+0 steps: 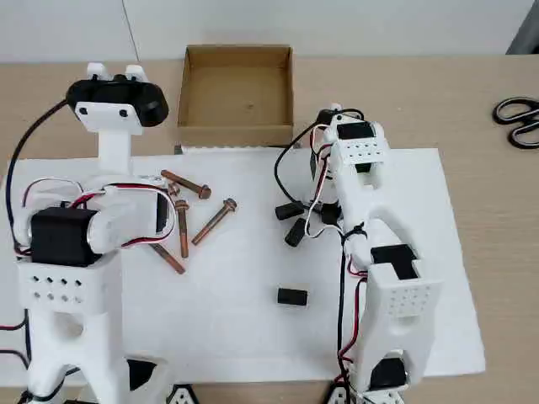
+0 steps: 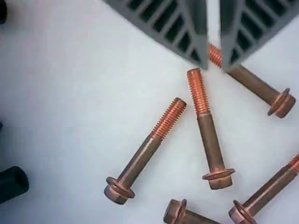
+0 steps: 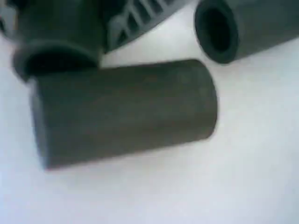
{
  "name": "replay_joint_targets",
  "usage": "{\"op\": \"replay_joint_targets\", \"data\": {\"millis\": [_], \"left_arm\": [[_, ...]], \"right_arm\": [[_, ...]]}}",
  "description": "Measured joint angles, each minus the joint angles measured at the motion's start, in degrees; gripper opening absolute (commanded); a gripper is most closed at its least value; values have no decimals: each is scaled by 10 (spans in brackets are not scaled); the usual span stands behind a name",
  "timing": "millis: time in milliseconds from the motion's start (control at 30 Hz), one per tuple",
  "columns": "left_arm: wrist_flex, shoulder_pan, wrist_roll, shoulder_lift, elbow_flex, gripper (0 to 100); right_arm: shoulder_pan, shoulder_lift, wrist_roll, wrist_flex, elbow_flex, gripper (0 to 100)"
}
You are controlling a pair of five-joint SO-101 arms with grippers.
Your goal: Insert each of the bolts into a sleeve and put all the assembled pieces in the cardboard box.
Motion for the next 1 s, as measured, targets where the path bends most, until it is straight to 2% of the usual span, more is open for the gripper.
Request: {"op": "replay_joint_targets", "data": {"millis": [133,200,333,500,767,1000], "left_arm": [[0,0,0,0,0,6],[0,0,0,0,0,6],[0,0,-4,0,0,7],[0,0,-49,9,0,7],[0,-13,-74,104,-11,7],[0,11,-152,219,-24,7]], "right_arm": [[11,-21,2,71,-36,3],[11,-48,27,95,-49,2],[14,-113,84,110,-53,2],[36,-194,142,113,-40,3],[124,-332,257,116,91,3],[197,-426,347,115,249,3]]}}
